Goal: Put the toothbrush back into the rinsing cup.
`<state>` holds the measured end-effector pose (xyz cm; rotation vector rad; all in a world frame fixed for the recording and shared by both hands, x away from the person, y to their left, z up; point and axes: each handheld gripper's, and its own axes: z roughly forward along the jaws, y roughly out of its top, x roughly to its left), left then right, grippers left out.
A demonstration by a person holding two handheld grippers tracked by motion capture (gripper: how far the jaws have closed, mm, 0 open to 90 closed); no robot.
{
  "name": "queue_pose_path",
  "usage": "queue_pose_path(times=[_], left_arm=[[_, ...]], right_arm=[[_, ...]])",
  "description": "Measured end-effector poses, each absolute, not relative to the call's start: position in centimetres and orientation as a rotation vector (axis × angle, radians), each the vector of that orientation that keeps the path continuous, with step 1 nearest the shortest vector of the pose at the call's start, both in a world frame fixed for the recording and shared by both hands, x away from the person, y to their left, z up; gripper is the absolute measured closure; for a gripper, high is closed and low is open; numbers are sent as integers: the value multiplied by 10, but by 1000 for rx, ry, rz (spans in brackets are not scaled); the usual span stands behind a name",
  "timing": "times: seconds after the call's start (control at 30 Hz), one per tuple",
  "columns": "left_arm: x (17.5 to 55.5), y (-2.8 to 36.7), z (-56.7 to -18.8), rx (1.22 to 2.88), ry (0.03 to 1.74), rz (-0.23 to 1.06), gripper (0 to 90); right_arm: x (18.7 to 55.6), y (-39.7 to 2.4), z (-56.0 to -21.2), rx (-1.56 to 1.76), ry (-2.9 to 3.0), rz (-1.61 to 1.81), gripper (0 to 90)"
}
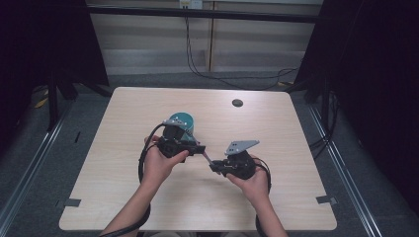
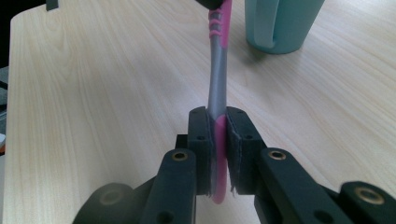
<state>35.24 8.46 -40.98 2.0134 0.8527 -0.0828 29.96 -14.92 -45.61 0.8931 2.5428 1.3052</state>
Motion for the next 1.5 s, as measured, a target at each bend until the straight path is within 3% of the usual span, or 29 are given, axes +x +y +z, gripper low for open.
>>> queue_pose_path(times=[0.63,1.17,1.5], left_arm=[[348,80,-400,1933,828,-111,767],[345,78,-395,1926,796,-120,805],[345,80,-394,1916,797,-92,806]], right_arm=[[300,-136,-457,903,2550,1346,794],[302,-123,-454,860,2558,1352,770],[302,-118,-456,852,2545,1370,653]])
